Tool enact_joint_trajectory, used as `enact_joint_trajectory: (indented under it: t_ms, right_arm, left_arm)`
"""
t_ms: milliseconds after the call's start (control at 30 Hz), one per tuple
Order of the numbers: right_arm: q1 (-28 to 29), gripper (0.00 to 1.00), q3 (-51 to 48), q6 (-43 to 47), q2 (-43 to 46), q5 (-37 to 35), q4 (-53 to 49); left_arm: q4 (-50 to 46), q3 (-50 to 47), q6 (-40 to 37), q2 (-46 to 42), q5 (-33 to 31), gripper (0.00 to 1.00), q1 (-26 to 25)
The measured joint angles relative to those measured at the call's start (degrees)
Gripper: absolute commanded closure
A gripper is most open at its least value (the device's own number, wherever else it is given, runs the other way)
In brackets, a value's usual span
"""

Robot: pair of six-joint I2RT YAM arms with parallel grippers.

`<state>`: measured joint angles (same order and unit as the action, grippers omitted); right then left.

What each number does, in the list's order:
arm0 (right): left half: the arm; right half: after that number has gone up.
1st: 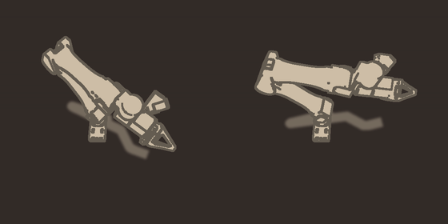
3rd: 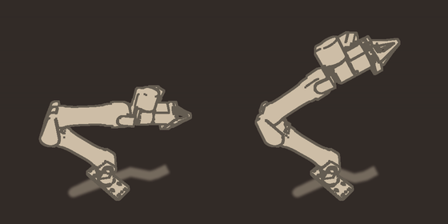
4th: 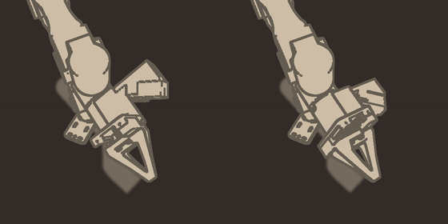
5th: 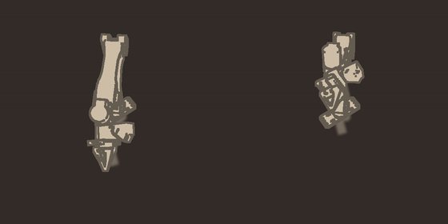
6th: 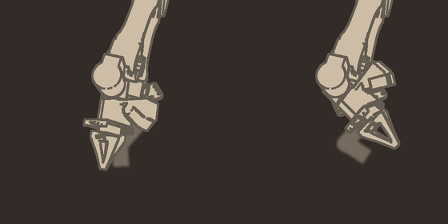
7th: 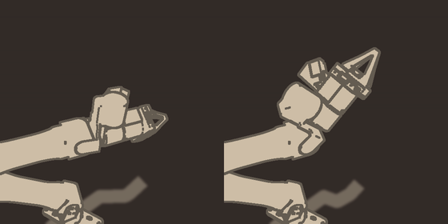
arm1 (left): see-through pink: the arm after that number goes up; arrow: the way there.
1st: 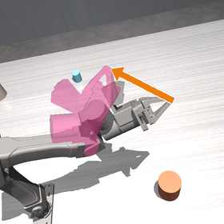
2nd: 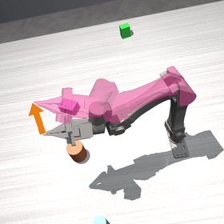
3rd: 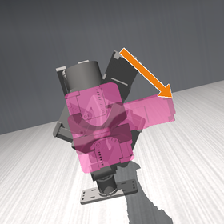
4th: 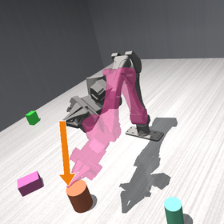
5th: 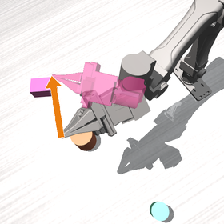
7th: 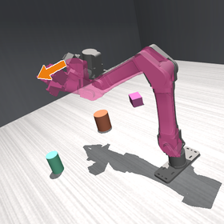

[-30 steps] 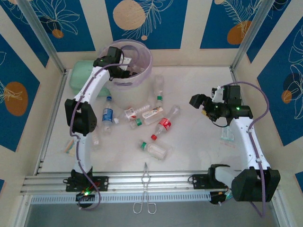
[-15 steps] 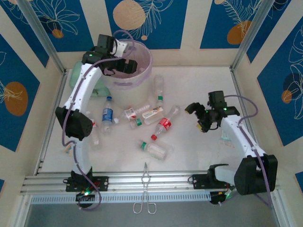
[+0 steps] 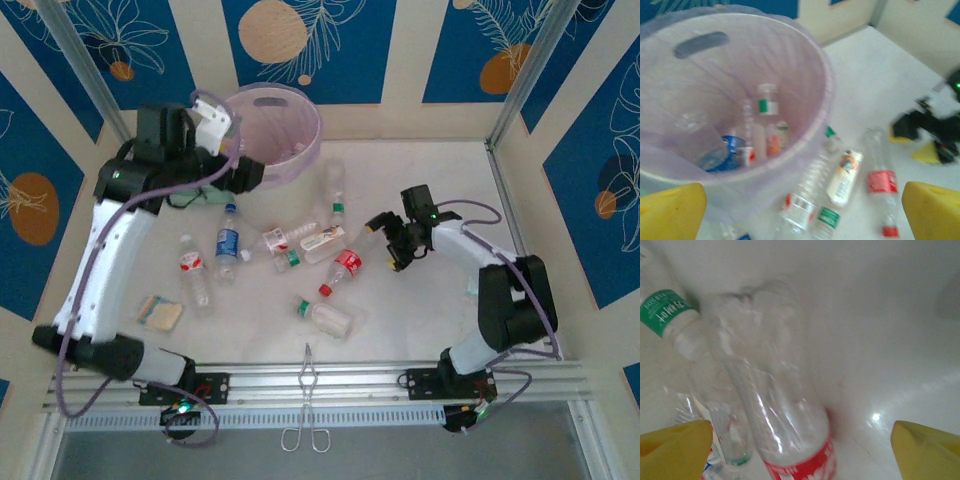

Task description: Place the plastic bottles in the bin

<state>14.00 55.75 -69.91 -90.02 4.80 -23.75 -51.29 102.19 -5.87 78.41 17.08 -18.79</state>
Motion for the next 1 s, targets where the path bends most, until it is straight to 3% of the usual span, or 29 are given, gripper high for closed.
enact_joint_trajectory:
  t_ms: [200,367,800,1000]
  right_arm:
    - [0.31,0.01,4.72,-0.66,-9.9,1.18,4.98]
    - [0.22,0.02,5.68,-2.4,-13.29,2.51,6.12]
    - [0.13,0.3,6.58,-2.25,-14.97,1.81,6.34]
    - [0.13,0.47,4.13,-1.4,-9.66,-1.9,3.89]
  left_arm:
    - [15.82,-26.58,10.8,-12.85,10.38,0.0,-2.1]
    - [26.45,-44.39,20.96,-13.44,11.93,0.0,-4.79]
    - [34.07,-52.09,24.63,-13.27,9.99,0.0,-7.02]
    - [38.01,-52.22,27.93,-8.07,9.88,0.0,-7.02]
